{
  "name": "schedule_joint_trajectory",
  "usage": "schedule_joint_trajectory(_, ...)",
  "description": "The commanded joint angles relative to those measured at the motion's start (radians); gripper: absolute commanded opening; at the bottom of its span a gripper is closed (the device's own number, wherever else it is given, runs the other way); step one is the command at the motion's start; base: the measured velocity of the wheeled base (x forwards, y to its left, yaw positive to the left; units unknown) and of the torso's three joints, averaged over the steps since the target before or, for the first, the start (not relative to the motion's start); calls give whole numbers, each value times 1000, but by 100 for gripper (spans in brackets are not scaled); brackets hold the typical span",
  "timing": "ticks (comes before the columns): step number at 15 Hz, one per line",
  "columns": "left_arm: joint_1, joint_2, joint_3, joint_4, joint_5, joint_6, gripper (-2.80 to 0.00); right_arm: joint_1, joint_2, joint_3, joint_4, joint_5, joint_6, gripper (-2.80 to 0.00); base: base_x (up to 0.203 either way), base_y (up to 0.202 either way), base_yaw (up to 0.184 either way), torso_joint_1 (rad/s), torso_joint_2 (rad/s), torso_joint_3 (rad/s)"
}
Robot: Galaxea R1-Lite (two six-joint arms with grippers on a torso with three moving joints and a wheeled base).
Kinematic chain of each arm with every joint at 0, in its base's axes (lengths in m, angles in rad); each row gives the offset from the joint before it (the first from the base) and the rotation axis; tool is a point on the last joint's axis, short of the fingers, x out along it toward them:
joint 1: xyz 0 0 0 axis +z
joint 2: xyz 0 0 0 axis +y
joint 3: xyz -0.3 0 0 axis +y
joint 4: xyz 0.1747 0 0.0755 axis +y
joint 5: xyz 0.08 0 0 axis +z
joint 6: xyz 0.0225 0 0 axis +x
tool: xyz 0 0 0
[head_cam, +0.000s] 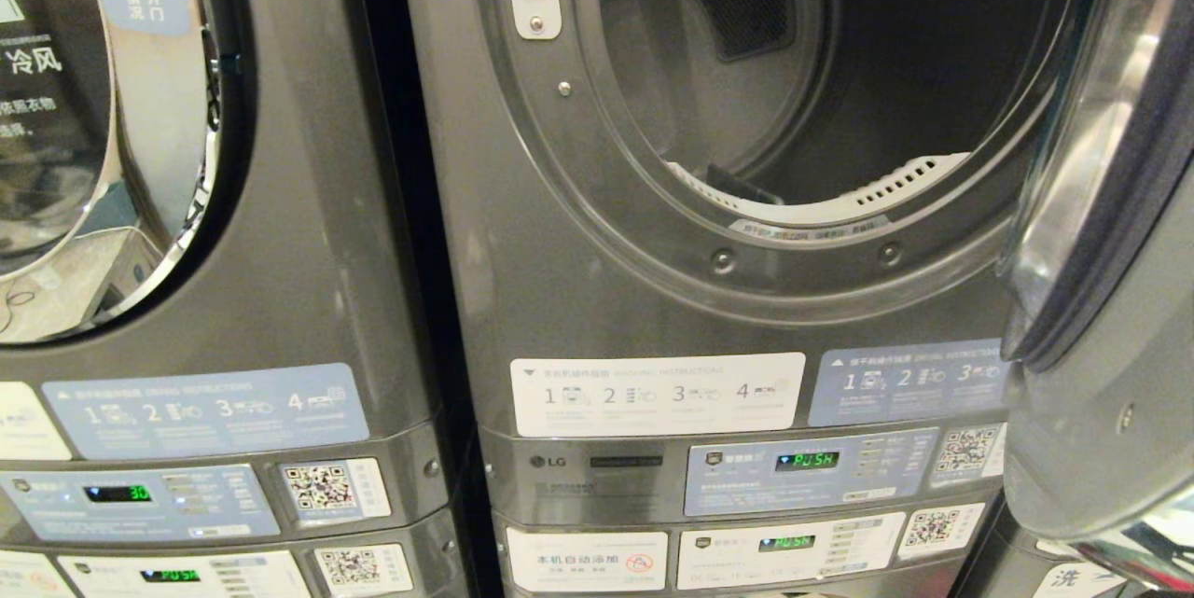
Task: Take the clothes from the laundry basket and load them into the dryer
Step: Open the dryer
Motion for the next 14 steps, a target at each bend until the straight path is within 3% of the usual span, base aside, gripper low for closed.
schedule_joint_trajectory(1, 0, 0, 0, 0, 0, 1, -280, -8, -10, 3, -2, 5, 0, 0, 0, 0, 0, 0, 0, 0)
schedule_joint_trajectory(14, 0, 0, 0, 0, 0, 0, -280, -179, 49, 5, -20, -4, -15, 0, 0, 0, 0, 0, 0, 0)
